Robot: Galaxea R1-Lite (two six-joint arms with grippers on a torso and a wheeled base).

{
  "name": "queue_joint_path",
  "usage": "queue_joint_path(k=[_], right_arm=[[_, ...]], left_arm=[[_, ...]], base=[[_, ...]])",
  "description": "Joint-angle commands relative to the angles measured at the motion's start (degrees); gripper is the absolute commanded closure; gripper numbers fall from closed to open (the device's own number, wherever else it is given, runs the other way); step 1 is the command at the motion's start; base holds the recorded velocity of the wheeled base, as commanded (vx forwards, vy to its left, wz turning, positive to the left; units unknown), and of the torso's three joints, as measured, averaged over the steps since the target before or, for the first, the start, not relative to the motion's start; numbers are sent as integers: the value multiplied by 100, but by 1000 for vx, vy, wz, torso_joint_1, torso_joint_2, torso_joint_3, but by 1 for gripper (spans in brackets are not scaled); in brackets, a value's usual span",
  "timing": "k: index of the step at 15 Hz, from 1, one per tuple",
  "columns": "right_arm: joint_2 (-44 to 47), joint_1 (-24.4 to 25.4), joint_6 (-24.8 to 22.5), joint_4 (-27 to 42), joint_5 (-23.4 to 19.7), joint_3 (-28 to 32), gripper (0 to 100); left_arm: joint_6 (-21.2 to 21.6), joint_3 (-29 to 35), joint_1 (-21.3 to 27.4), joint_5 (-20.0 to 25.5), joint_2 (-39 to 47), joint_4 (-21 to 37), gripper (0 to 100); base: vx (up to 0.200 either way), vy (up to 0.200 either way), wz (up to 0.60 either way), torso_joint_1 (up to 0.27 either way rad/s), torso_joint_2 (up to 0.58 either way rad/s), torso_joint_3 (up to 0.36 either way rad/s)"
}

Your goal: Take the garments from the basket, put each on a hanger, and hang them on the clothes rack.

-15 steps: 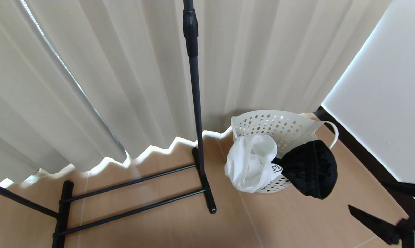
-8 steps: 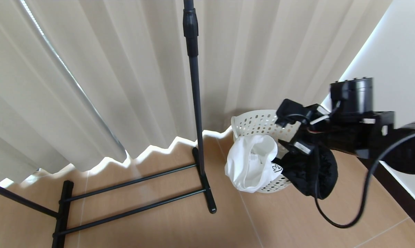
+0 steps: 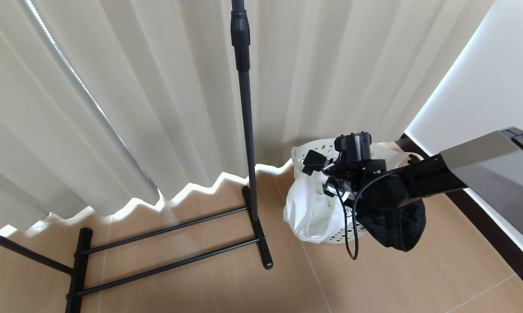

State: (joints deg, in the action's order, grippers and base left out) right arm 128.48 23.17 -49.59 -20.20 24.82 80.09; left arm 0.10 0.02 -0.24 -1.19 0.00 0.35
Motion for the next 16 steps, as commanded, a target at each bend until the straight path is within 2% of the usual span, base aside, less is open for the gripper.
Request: queue_joint_path(k=[1,5,8,16], right_arm=[[354,-94,2,-28,32,244,0],[468,-111,20,-54,40,411,0],[723,-173,20,-318,40,613,0],[1329,-208,108,-617,40,1351,0]], left_arm=[[-1,6,-2,-4,0,0,0],[-1,-2,-2,-4,0,0,0],[-1,-2,-2,-4,0,0,0],[-1,6,-2,-4,0,0,0]], base=[[0,0,0,0,0,0],[0,0,0,0,0,0],[0,0,0,0,0,0],[0,0,0,0,0,0]])
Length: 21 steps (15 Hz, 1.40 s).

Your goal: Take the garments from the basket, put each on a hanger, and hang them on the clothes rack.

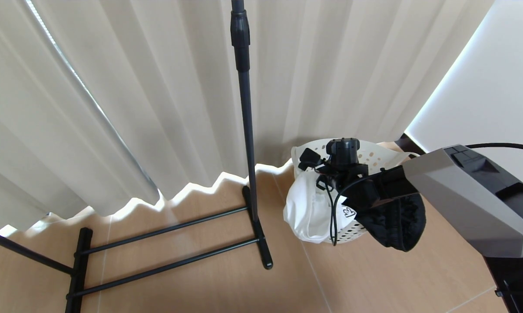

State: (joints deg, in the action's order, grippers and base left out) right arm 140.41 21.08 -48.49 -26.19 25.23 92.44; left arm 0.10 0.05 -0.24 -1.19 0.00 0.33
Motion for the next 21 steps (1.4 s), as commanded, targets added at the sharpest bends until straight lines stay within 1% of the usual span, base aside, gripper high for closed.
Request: queue_joint_path(k=[1,3,4,7,8,9,11,12,13,14,16,17,18,19,20,21], right_arm=[[180,2,42,-9,-1,178,0],[224,2,112,-18,-1,230,0],[232,2,270,-18,-10,239,100],[197,2,727,-27,-71,187,100],[74,10,1070,-36,-71,20,100],[-93,19,1246,-45,-89,-112,100],[-1148,19,1931,-150,-405,-1193,100],[-1780,37,2309,-141,-537,-1835,100],[-2070,46,2459,-150,-616,-2099,100],[-2976,54,2925,-150,-880,-2863,100],[-4241,125,3540,-273,-950,-3689,100],[-4804,239,3716,-352,-985,-3953,100],[-5199,318,3795,-361,-1100,-4103,100],[-6219,626,4050,-343,-1311,-4603,100],[-6940,1065,4384,-291,-1337,-5069,100],[-7441,1487,4480,-255,-1390,-5368,100]], left_arm=[[-1,-5,-2,-4,0,2,0],[-1,-5,-2,-4,0,2,0],[-1,-5,-2,-4,0,2,0],[-1,-5,-2,-4,0,2,0],[-1,-5,-2,-4,0,2,0],[-1,4,-2,-4,0,2,0],[-1,4,-2,-4,0,2,0],[-1,4,-2,-4,0,2,0],[-1,-5,-2,-4,0,2,0],[-1,4,-2,-4,0,2,0],[-1,-5,-2,-4,0,2,0],[-1,-5,-2,-4,0,2,0],[-1,4,-2,-4,0,2,0],[-1,-5,-2,-4,0,2,0],[-1,-5,-2,-4,0,2,0],[-1,-5,-2,-4,0,2,0]], base=[[0,0,0,0,0,0],[0,0,0,0,0,0],[0,0,0,0,0,0],[0,0,0,0,0,0],[0,0,0,0,0,0],[0,0,0,0,0,0],[0,0,0,0,0,0],[0,0,0,0,0,0],[0,0,0,0,0,0],[0,0,0,0,0,0],[0,0,0,0,0,0],[0,0,0,0,0,0],[0,0,0,0,0,0],[0,0,0,0,0,0],[0,0,0,0,0,0],[0,0,0,0,0,0]])
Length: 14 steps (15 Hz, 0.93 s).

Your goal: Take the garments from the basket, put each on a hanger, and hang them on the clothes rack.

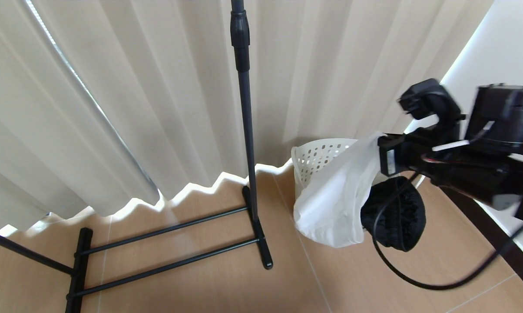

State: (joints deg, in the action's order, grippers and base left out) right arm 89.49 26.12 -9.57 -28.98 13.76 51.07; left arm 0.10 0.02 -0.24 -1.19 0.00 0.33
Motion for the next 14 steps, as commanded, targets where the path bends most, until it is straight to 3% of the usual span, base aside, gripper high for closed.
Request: queue_joint_path(k=[1,14], right_arm=[[-2577,1132,605,50,-260,-1345,100],[-2568,947,588,41,-313,-1512,100]], left_arm=[[17,-2,-2,5,0,2,0],[-10,6,-2,40,0,2,0]], base=[[0,0,0,0,0,0],[0,0,0,0,0,0]])
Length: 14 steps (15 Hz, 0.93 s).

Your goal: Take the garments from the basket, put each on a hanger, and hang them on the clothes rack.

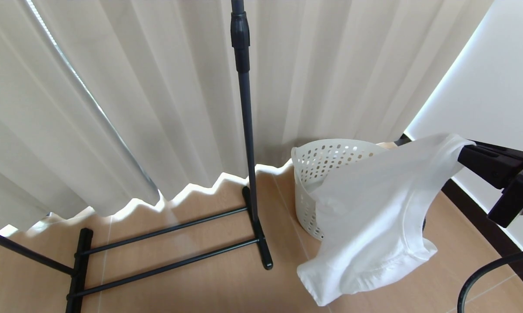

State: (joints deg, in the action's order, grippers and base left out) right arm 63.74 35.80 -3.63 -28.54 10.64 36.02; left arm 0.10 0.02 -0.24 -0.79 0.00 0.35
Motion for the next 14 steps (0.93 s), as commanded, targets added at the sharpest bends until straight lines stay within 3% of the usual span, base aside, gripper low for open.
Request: queue_joint_path(k=[1,11,14], right_arm=[[-2,-30,-6,-3,8,1,100],[-38,-30,-67,-55,-80,-113,100],[-29,-30,-67,-55,-80,-122,100]], left_arm=[[-1,6,7,0,0,0,0],[-10,6,-2,-9,0,0,0],[-10,6,-2,-9,0,0,0]], base=[[0,0,0,0,0,0],[0,0,0,3,3,182],[0,0,0,-9,-224,-81]])
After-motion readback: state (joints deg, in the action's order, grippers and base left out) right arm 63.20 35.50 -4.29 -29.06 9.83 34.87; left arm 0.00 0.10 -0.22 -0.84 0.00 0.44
